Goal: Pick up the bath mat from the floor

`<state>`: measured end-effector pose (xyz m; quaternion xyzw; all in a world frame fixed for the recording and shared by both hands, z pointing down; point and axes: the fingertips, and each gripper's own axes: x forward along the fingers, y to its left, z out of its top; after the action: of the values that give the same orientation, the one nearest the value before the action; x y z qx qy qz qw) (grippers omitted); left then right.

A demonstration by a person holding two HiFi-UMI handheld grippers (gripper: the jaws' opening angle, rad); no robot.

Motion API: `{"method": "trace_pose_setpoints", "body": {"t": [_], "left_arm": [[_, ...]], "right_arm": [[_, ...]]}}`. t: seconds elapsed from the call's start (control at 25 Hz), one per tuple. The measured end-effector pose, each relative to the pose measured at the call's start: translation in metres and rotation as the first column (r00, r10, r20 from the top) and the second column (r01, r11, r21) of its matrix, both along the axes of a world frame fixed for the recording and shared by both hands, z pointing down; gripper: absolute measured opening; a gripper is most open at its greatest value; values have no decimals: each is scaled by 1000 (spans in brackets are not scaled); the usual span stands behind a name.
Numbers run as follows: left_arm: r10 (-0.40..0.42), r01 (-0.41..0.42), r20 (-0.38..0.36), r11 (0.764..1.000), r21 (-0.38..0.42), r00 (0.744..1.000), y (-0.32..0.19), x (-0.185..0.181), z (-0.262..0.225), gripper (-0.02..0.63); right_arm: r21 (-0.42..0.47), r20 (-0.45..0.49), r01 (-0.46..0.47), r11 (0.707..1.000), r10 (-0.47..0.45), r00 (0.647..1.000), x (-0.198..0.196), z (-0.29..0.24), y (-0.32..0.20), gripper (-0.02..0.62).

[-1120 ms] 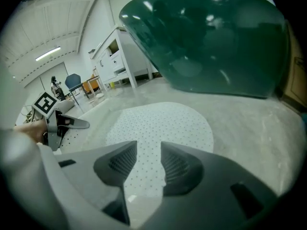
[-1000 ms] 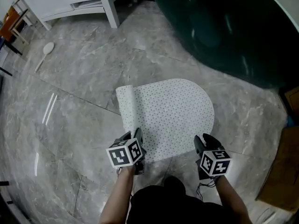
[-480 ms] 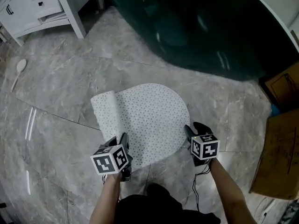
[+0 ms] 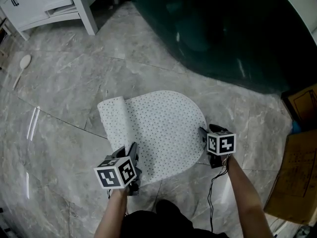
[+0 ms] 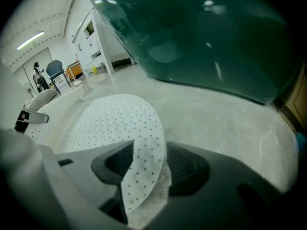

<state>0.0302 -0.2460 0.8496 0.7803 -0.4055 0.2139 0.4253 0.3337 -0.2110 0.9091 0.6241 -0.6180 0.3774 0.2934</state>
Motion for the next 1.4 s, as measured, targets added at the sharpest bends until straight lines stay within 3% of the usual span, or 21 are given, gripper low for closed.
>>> {"method": "trace_pose_setpoints", "body": {"t": [0.32,0.64,1.04,1.24,1.4], "left_arm": [[-13,13,-10,1000,-13,1000,-1,-6,5,29],[-43,42,-45,999,-19,998,-1,-20,1,29],[-78,77,-67,997,-11,995,4,-42,-6,29],[-112,112,-55,994,2,992,8,-66,-10,29],[-155,155,-49,988,12,987,15,-88,-14,28]], "right_arm": [[-73,37,-32,997,34,999,3,21,-4,216],[-77,186,-49,996,63,981,-27,17,-7,221],[-64,249,173,983,-152,957,-111,6,-2,218],[-32,253,221,975,-206,945,-144,-6,3,190],[-20,201,212,977,-203,958,-147,-18,3,99]]}}
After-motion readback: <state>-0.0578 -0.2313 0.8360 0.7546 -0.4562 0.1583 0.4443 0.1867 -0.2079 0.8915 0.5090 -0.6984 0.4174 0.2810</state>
